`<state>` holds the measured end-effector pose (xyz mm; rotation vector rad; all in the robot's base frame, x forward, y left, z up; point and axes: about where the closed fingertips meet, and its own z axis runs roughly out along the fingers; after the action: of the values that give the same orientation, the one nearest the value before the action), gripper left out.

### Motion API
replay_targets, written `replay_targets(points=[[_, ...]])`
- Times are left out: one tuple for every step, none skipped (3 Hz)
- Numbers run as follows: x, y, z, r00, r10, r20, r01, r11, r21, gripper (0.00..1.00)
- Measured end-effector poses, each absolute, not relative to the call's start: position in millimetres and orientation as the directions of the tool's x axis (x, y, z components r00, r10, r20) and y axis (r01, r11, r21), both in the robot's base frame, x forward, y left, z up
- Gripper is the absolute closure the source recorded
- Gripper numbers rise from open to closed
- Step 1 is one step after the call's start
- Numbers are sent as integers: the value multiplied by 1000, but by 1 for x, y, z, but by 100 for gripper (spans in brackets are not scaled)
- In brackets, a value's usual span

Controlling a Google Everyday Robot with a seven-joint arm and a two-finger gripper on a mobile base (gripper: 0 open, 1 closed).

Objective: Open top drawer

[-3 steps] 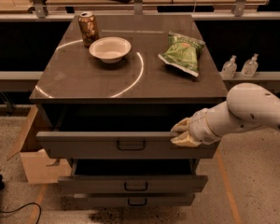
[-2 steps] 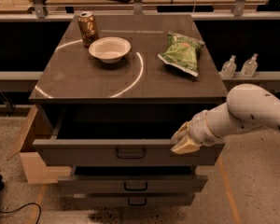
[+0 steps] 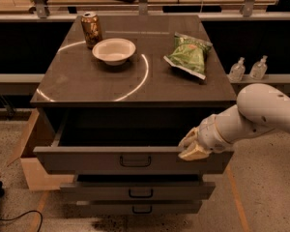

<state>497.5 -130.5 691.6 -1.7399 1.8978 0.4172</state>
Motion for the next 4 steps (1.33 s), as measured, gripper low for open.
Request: replay_targets(points=[[497,-131,692,-33,-822,-568,-985,124,-122,58],[480,-132,698,-35,-829,-559,-993,92,-73,35],[439,-134,712,-37,-844,-535,-999,15,45,12],[413,-136,721,-30,-855,-518,-991,-42,127,0]])
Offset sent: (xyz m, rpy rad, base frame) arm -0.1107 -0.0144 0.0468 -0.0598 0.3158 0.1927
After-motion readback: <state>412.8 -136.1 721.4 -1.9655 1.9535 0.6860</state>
